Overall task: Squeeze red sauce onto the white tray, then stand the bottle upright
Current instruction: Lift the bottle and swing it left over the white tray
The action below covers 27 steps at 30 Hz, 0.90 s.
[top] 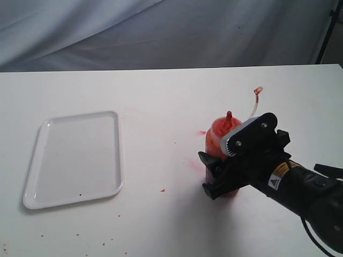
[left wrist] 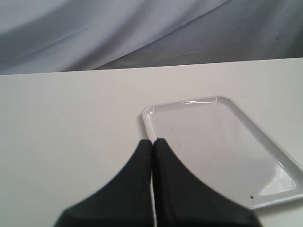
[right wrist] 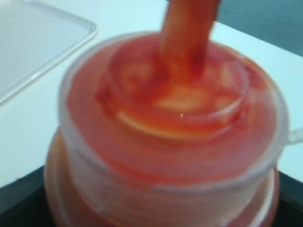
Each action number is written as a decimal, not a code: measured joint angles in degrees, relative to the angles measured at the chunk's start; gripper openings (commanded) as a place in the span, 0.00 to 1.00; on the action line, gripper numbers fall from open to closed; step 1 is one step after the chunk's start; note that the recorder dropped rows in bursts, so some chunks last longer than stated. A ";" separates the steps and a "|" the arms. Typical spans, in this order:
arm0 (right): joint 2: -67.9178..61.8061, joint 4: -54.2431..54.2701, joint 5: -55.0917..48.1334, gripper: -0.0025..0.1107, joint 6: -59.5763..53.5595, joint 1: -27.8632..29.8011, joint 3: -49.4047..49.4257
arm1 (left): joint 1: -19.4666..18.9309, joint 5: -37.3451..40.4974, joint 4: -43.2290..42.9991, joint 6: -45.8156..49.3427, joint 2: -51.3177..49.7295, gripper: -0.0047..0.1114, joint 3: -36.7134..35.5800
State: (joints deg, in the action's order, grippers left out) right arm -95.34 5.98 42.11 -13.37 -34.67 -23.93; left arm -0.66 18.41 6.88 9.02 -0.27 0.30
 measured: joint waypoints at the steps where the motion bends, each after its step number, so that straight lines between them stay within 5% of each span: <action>1: 0.98 -0.24 0.12 0.02 -0.76 0.00 0.00 | 0.00 0.00 0.00 0.00 0.00 0.04 0.00; 15: 9.82 -17.74 1.90 0.02 -5.07 0.00 -7.80 | 0.00 0.00 0.00 0.00 0.00 0.04 0.00; 27: 9.43 -30.41 -15.84 0.02 -6.05 -3.72 -23.36 | 0.00 0.00 0.00 0.00 0.00 0.04 0.00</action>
State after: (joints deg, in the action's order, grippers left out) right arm -85.91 -24.43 26.27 -19.43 -38.39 -47.29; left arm -0.66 18.41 6.88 9.02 -0.27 0.30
